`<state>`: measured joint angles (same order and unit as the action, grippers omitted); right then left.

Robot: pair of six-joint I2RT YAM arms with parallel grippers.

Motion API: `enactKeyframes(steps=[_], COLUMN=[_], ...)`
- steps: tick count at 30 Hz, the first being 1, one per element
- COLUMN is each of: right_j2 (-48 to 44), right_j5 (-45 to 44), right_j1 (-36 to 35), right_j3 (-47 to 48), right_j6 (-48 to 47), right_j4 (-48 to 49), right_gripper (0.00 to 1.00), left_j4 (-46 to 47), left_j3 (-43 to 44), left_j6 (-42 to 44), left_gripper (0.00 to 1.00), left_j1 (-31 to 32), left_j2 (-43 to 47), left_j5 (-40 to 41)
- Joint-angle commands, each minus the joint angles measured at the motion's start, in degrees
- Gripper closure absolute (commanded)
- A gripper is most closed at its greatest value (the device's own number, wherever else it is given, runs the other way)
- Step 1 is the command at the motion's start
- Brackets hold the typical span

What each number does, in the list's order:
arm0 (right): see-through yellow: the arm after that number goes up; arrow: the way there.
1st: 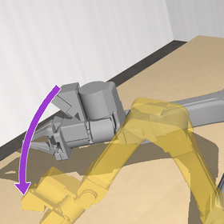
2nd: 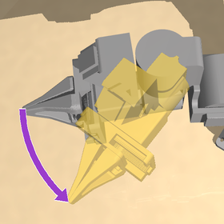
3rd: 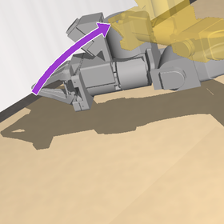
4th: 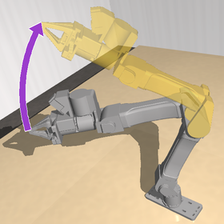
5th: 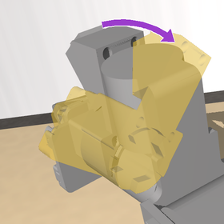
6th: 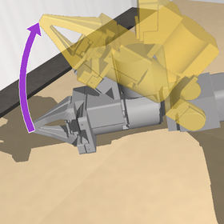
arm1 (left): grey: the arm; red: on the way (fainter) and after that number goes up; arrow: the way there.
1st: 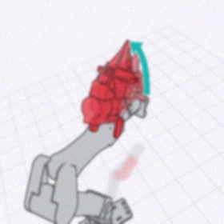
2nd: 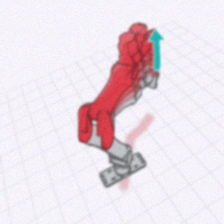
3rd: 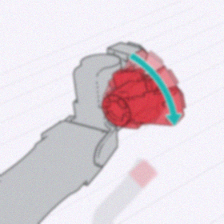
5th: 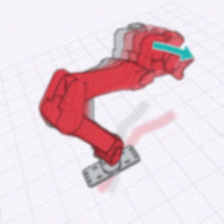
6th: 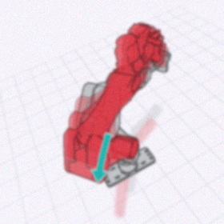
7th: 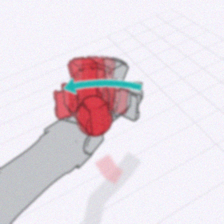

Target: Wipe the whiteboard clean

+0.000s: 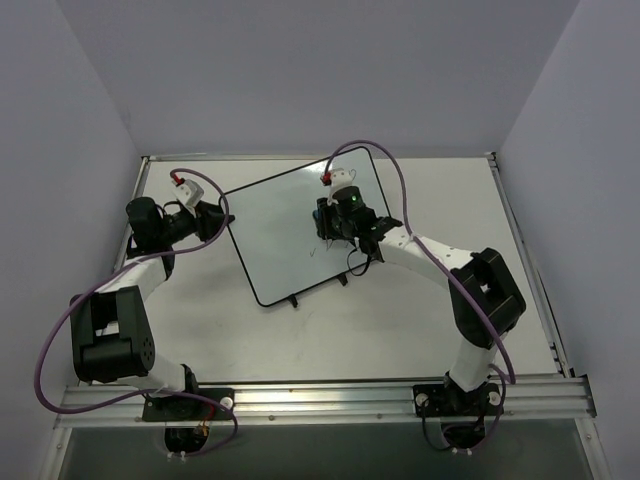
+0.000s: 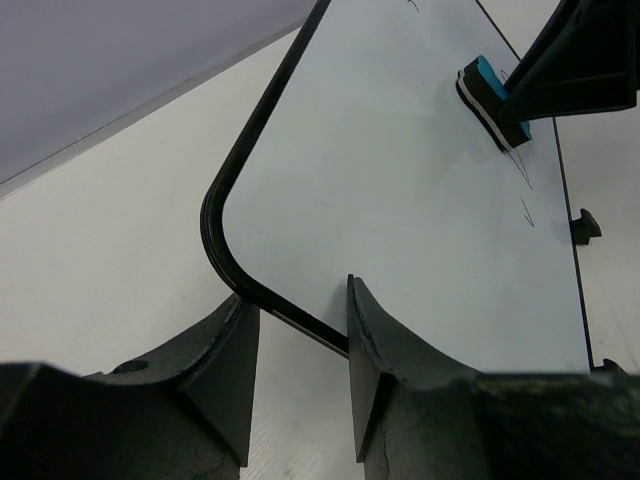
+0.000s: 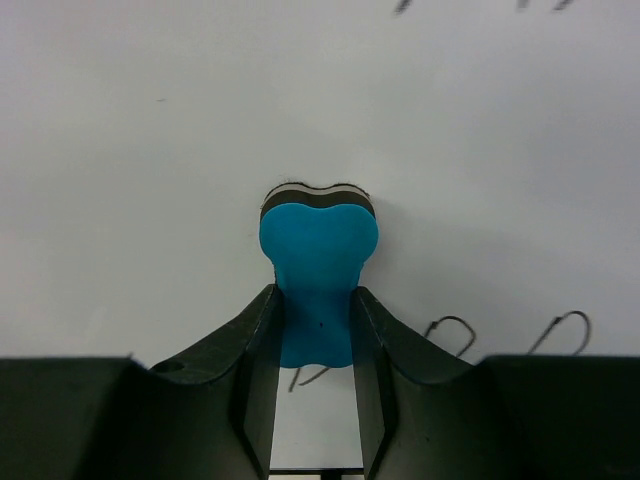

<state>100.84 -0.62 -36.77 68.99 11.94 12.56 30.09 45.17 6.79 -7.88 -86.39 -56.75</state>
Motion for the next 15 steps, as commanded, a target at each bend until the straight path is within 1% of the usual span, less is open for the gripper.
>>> enactKeyframes(steps=[1, 5, 11, 13, 15], right_j2=[0.07, -2.13, -5.3, -5.65, -5.91], right_j5=[-4.11, -7.72, -12.11, -12.03, -9.58], right_j1=[5.91, 8.03, 8.65, 10.14, 11.63], right_j3=[0.18, -1.48, -8.34, -10.7, -12.21], right_j6=[0.01, 0.8, 2.64, 4.4, 5.54], right_j4=[-3.94, -6.05, -4.83, -3.6, -1.94], right_gripper=[1.0, 1.0, 1.0, 1.0, 1.0], left_j4=[0.58, 1.2, 1.55, 1.55, 1.73], left_j3=[-0.61, -0.61, -0.61, -0.69, -0.78], left_j6=[12.64, 12.55, 12.46, 12.46, 12.46], left_gripper=[0.98, 0.98, 0.98, 0.98, 0.98], left_j1=[1.55, 1.55, 1.55, 1.55, 1.55], left_j2=[-1.68, -2.2, -2.2, -2.03, -2.12], left_j5=[-2.14, -2.05, -1.96, -1.96, -2.05])
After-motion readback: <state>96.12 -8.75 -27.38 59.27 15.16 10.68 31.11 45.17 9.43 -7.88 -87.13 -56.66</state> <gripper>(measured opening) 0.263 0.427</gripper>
